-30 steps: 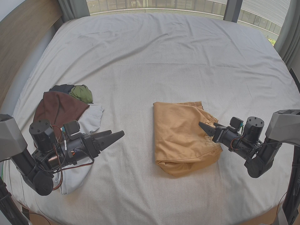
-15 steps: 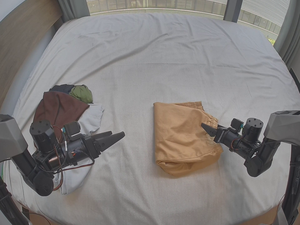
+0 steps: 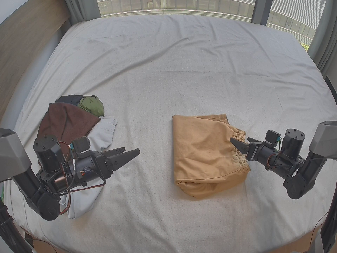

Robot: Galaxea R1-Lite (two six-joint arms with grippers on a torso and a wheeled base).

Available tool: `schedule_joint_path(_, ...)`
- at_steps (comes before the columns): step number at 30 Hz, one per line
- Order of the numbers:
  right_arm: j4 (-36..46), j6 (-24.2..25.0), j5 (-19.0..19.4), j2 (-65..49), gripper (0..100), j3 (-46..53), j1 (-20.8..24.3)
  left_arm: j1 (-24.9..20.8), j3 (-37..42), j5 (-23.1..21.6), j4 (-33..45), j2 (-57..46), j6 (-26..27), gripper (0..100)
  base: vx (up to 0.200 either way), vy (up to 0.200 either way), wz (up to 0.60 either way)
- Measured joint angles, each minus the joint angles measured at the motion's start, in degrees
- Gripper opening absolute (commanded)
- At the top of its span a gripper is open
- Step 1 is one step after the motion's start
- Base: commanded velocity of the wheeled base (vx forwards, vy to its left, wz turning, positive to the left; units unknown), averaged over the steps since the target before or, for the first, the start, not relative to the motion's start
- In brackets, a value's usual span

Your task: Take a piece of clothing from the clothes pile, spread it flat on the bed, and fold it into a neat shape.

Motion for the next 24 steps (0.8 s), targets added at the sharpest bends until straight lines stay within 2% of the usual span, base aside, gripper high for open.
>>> schedule_joint_path(9,7.08,-5.12,0.02,-2.44,100,4.04,-0.22,0.24,1.51,0.00,0.02,1.51,8.57,100,0.000,0.000,0.00)
schedule_joint_path(18,16.40,-6.10,0.02,-4.52,100,6.60,-0.35,0.24,2.79,0.00,0.00,2.89,9.08,100,0.000,0.000,0.00)
schedule_joint_path(24,17.68,-5.89,0.11,-4.80,100,6.95,-0.30,0.16,3.04,0.02,0.00,3.25,9.19,100,0.000,0.000,0.00)
